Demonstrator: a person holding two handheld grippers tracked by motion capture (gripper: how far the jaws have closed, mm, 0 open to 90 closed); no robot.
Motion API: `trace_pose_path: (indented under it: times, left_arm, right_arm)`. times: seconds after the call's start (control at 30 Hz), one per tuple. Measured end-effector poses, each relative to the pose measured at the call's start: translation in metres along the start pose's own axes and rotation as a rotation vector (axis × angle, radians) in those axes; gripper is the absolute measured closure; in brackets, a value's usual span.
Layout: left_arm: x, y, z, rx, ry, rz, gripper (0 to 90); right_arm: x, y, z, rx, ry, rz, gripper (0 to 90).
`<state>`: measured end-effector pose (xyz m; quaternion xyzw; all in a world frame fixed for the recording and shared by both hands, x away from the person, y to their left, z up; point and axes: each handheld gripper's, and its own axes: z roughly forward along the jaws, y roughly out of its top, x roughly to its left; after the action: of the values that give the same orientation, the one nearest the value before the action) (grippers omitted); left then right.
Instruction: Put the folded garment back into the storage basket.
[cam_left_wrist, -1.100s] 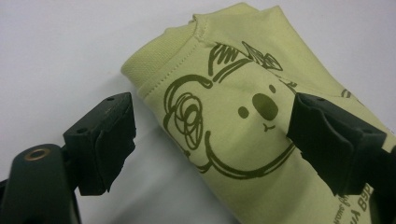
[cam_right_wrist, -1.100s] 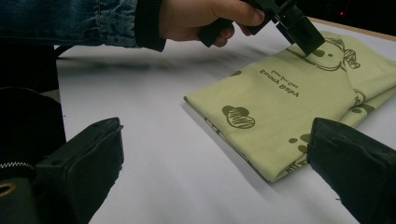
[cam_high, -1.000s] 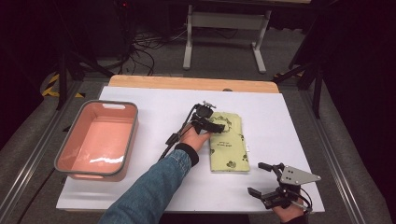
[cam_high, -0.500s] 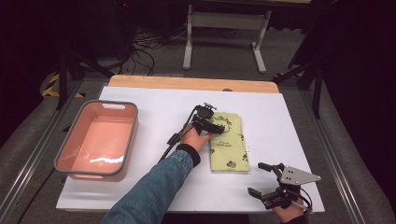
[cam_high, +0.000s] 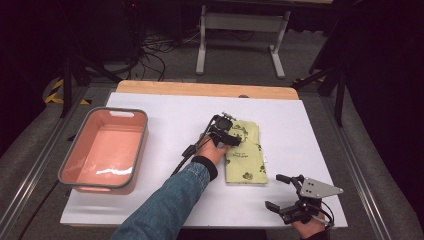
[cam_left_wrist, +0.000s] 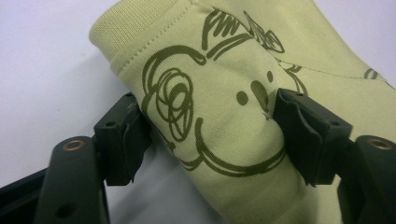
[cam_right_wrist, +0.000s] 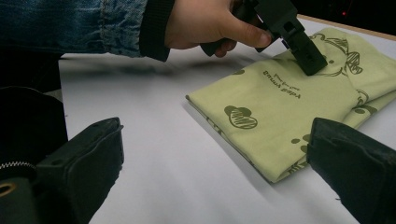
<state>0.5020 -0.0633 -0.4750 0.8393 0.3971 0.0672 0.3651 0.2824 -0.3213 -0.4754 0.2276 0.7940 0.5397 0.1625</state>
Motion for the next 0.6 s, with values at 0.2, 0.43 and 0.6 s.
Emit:
trace_pose_path:
  times: [0.2, 0.43, 0.6]
  left_arm:
    - [-0.0013, 0.0006, -0.0009, 0.008, -0.008, -0.014, 38.4]
    - [-0.0028, 0.0023, -0.0024, 0.032, -0.043, -0.046, 50.1]
    - [-0.0022, 0.0033, -0.003, 0.044, -0.068, -0.077, 56.7]
  right_arm:
    - [-0.0001, 0.0001, -0.0008, -0.001, -0.003, 0.0, 4.6]
    - [-0.0003, 0.0001, -0.001, -0.002, -0.006, -0.001, 4.6]
    - [-0.0001, 0.0002, -0.0011, -0.001, -0.007, -0.002, 4.8]
